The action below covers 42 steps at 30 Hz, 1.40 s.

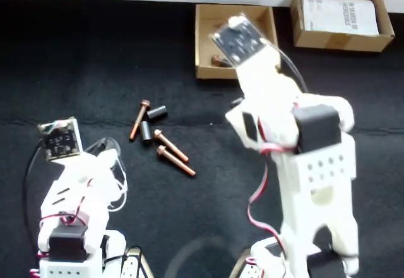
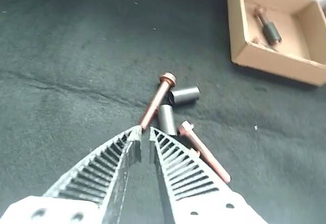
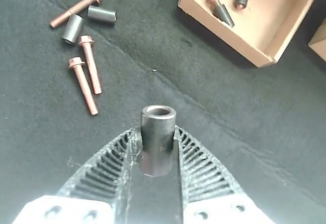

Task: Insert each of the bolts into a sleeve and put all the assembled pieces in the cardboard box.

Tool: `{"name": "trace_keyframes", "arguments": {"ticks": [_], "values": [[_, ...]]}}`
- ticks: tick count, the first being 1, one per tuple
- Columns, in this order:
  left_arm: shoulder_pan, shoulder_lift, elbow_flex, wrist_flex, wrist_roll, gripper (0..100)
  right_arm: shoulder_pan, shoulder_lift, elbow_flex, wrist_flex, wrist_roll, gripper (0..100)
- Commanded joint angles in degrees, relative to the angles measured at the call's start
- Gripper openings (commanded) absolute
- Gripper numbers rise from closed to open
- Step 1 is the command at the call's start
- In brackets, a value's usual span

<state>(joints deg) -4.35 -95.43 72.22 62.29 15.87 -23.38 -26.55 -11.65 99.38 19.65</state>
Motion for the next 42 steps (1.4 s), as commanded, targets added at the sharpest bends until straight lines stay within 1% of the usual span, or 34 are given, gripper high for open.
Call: {"name": "trace_keyframes", "arguments": {"ticks": [1, 5, 8, 11, 14, 19, 22, 25, 29, 36, 42], "values": [[1.19, 8.4, -6.64, -0.09, 0.79, 5, 0.75, -8.84, 7.34, -2.33, -1.93, 0.7], [2.15, 26.95, -19.47, 0.09, 5.19, 5, 1.54, -16.22, 18.07, -5.05, -1.93, 0.7], [4.26, 41.45, -30.46, 0.62, 9.32, 5, 4.88, -21.58, 25.89, -8.48, -1.85, 0.7], [7.25, 52.7, -40.66, 3.69, 14.15, 5, 8.4, -26.51, 32.48, -11.38, -1.85, 0.7], [10.42, 62.11, -49.01, 7.38, 18.9, 5, 11.12, -30.81, 38.9, -14.02, -1.67, 0.7], [15.69, 74.51, -59.3, 13.71, 25.23, 5, 14.64, -37.76, 48.75, -17.54, -1.58, 0.7], [17.54, 81.27, -63.34, 16.09, 29.45, 5, 16.84, -41.98, 53.58, -19.82, -1.41, 0.7], [17.89, 87.34, -66.07, 16.7, 32.62, 5, 18.86, -45.41, 57.01, -21.67, -1.23, 0.7], [17.8, 94.29, -68.53, 16.7, 33.32, 5, 19.21, -49.89, 62.55, -23.6, 2.64, 0.7], [17.45, 104.04, -72.84, 16.26, 33.41, 6, 19.21, -59.38, 71.6, -27.12, 2.9, 0.7], [17.36, 112.84, -77.76, 16.26, 33.41, 6, 19.21, -61.85, 73.8, -27.56, 2.99, 0.7]]}}
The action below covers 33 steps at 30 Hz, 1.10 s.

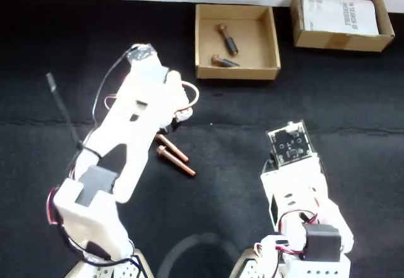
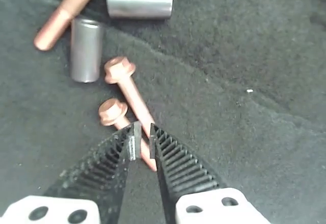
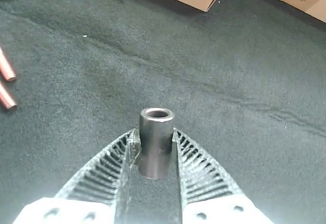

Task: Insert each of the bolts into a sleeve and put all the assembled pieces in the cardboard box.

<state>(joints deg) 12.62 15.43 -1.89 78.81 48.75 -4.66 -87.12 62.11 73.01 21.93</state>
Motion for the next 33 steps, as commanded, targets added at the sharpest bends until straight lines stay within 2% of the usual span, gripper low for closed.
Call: {"name": "trace_keyframes", "arguments": {"ticks": [1, 7, 15, 22, 28, 33], "values": [[0.4, 3.3, -4.26, -0.18, 0.53, 6, 0.48, -1.27, 0.04, -1.63, 0.7, 0.7], [-0.75, 8.22, -6.37, 0.0, 0.53, 6, 0.48, -1.27, 0.13, -1.98, 0.7, 0.7], [-3.82, 7.52, -6.11, 1.76, 0.18, 6, 0.48, -1.19, 0.22, -3.47, 0.7, 0.7], [-2.95, 7.43, -6.37, 4.66, 0.09, 6, 0.22, -1.1, 0.22, -3.47, 0.7, 0.7], [-2.77, 7.96, -6.37, 4.4, 0.09, 17, 0.22, -1.1, 0.22, -3.47, 0.7, 0.7], [-2.77, 8.13, -6.29, 4.13, 0.09, 17, 0.22, -1.1, 0.22, -3.38, 0.53, 0.7]]}}
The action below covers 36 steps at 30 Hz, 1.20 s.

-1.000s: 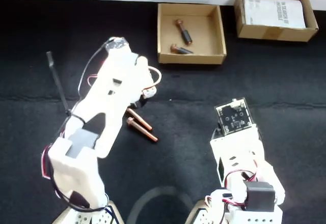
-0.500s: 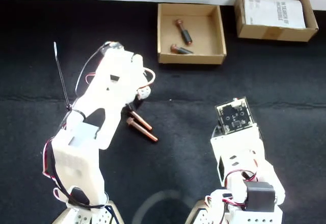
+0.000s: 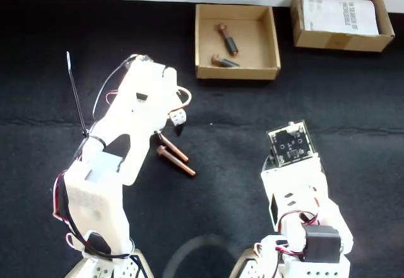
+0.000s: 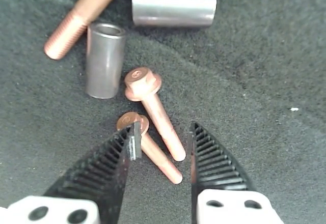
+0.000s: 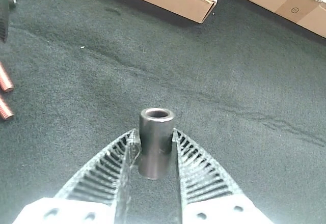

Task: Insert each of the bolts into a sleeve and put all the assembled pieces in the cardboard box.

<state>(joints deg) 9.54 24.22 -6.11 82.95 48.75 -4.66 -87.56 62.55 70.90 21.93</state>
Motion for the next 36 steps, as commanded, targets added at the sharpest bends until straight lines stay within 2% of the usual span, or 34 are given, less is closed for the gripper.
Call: {"name": "trace_keyframes", "arguments": {"ticks": [1, 6, 18, 20, 22, 26, 33, 36], "values": [[0.31, -0.66, -2.07, 0.0, 0.09, 17, 0.22, -0.66, -0.22, -1.27, 0.53, 0.7], [-0.04, -0.22, -1.54, 0.0, 0.09, 17, 0.22, -0.66, -0.22, -1.27, 0.44, 0.7], [-1.63, 12.44, -2.15, -6.33, 0.18, 17, 0.4, -1.1, 3.12, -1.36, 0.53, 0.7], [-1.27, 11.91, -2.15, -6.51, 0.09, 12, 0.48, -1.1, 3.47, -1.36, 0.53, 0.7], [-1.27, 11.38, -2.24, -6.51, 0.0, 1, 0.48, -1.1, 3.47, -1.36, 0.53, 0.7], [-0.57, 8.92, -2.24, -6.07, -0.44, 1, 0.66, -1.19, 3.56, -3.3, 0.53, 0.7], [4.26, -3.12, -2.24, -6.07, -7.47, 1, 7.6, -0.84, 3.91, -9.98, 0.53, 0.7], [8.75, -10.24, -2.24, -6.07, -14.42, 1, 8.66, -1.1, 7.6, -13.67, 0.62, 0.7]]}}
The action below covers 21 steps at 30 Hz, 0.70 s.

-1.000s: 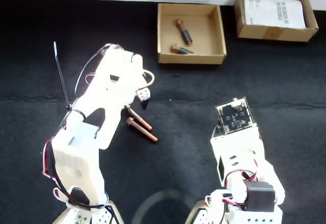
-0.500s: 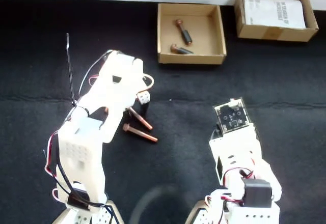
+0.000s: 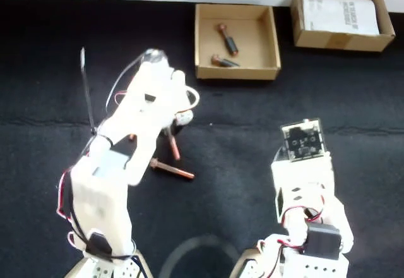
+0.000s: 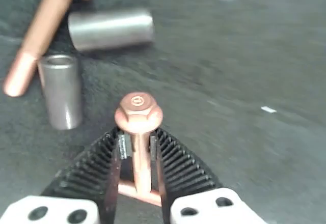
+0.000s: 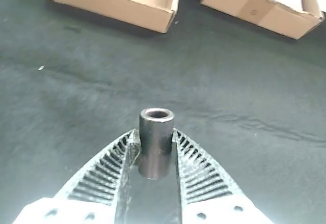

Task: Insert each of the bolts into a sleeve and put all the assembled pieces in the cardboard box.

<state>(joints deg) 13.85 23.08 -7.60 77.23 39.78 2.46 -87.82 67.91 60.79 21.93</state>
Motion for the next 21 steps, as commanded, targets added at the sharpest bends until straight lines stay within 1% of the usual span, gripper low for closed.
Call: {"name": "trace_keyframes", "arguments": {"ticks": [1, 5, 7, 9, 12, 13, 17, 21], "values": [[6.2, -11.74, -0.57, -0.35, -8.79, 1, 1.54, -0.84, 4.0, -4.7, 0.62, 0.7], [13.14, -21.14, -0.04, -0.35, -21.8, 1, 1.45, -0.92, 8.66, -6.9, 0.7, 0.7], [15.96, -24.75, -0.04, -0.35, -26.02, 1, 1.45, -0.92, 9.89, -7.96, 0.7, 0.7], [17.98, -27.56, -0.04, -0.44, -28.13, 1, 1.45, -0.92, 11.38, -9.63, 0.44, 0.7], [19.12, -29.76, -0.04, -0.62, -28.48, 1, 1.45, -0.92, 13.41, -13.85, 0.09, 0.7], [19.12, -29.93, -0.04, -0.62, -28.4, 1, 1.45, -0.92, 14.2, -15.6, -1.05, 0.7], [18.59, -30.29, 0.75, -0.53, -28.13, 1, 1.27, -0.92, 16.66, -24.4, -12.48, 0.7], [18.59, -30.55, 3.56, -0.79, -28.13, 1, -3.74, -0.92, 21.32, -33.98, -24.44, 0.7]]}}
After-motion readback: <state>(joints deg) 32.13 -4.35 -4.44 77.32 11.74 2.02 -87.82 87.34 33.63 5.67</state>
